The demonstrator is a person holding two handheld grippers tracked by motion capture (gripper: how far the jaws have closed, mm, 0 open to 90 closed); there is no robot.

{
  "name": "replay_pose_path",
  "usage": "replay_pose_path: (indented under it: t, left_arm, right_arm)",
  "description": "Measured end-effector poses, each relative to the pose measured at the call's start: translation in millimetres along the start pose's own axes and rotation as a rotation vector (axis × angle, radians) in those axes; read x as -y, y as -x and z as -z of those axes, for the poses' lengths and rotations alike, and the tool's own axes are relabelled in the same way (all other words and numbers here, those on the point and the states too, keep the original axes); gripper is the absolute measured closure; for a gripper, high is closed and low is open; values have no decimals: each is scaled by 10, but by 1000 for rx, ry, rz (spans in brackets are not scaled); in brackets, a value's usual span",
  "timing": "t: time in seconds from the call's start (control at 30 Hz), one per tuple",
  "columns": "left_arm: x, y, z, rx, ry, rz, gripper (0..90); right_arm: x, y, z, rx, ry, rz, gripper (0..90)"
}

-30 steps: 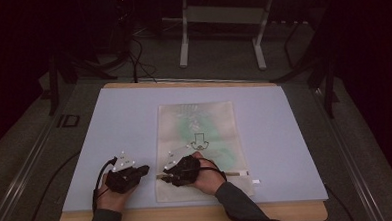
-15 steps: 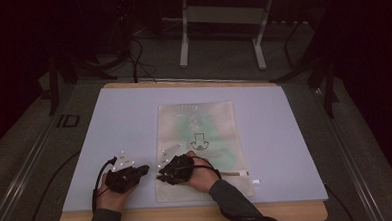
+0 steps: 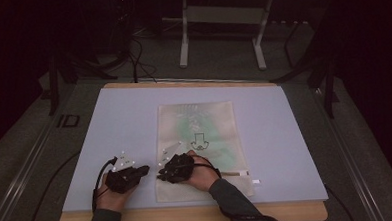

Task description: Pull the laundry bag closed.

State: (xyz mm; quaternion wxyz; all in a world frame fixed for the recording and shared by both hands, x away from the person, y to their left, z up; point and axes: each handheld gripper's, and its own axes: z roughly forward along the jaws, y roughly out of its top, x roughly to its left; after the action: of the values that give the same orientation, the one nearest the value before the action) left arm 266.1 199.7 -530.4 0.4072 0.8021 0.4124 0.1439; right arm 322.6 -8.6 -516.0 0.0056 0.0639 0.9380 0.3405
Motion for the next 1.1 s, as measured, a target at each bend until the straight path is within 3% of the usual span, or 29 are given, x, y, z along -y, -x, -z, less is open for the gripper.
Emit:
replay_pose_path:
  t: [0.37, 0.63, 1.1]
  left_arm:
    - [7, -7, 26, 12, 1, -4, 858]
    - [7, 42, 61, 56, 2, -38, 859]
    - [11, 80, 46, 108, -6, -63, 865]
  right_arm:
    - [7, 14, -9, -12, -17, -2, 813]
    - [53, 35, -28, -25, -20, -20, 815]
    - [66, 40, -35, -30, -19, -25, 815]
